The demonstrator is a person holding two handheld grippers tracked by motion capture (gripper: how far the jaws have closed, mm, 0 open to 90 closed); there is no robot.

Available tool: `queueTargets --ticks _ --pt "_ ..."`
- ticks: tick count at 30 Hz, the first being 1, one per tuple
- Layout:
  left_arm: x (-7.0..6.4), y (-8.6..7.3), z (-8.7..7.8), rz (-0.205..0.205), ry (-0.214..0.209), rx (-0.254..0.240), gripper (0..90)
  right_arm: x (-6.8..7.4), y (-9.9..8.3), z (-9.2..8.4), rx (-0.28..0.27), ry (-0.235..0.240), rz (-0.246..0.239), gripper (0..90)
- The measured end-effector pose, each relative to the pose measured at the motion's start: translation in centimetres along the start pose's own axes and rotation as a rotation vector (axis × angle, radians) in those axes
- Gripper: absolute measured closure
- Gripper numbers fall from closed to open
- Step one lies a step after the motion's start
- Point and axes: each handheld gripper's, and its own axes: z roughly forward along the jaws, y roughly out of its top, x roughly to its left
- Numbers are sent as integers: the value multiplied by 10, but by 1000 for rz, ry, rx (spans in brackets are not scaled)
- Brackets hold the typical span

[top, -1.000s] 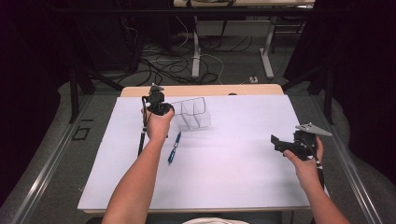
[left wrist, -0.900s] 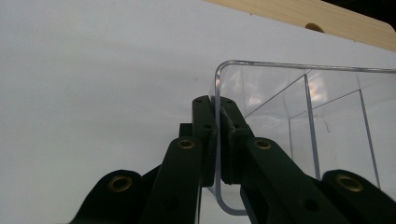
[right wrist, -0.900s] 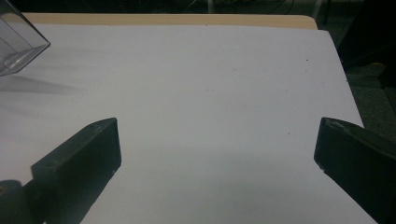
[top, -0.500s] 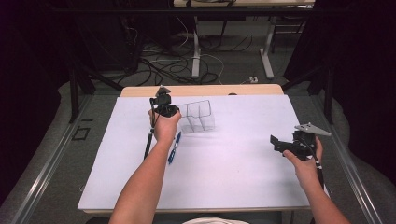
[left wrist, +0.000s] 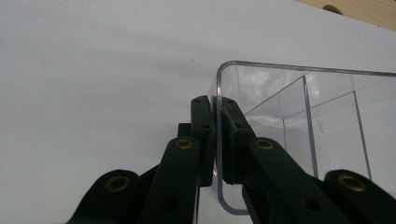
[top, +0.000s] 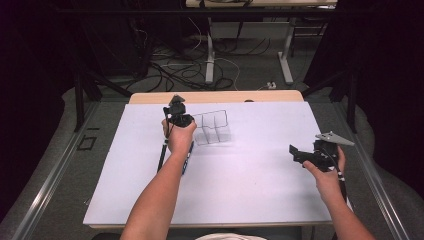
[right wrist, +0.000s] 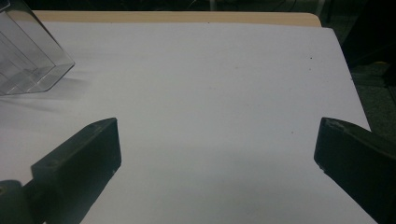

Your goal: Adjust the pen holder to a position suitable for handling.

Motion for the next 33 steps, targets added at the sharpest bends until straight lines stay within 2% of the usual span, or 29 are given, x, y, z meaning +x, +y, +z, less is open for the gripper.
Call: queueTargets --ticks 2,6,14,27,33 --pt "-1 -1 1 4 5 -7 861 0 0 0 -5 -5 4 2" --pt "-4 -1 1 5 -16 4 835 0 0 0 0 -1 4 2" --pt "-8 -4 3 1 -44 -7 789 -1 0 0 -1 0 1 2" --pt "-3 -3 4 6 -81 -6 774 -1 0 0 -2 -1 2 2" --pt "2 -2 2 5 -138 -13 731 -1 0 -1 -2 -3 -2 2"
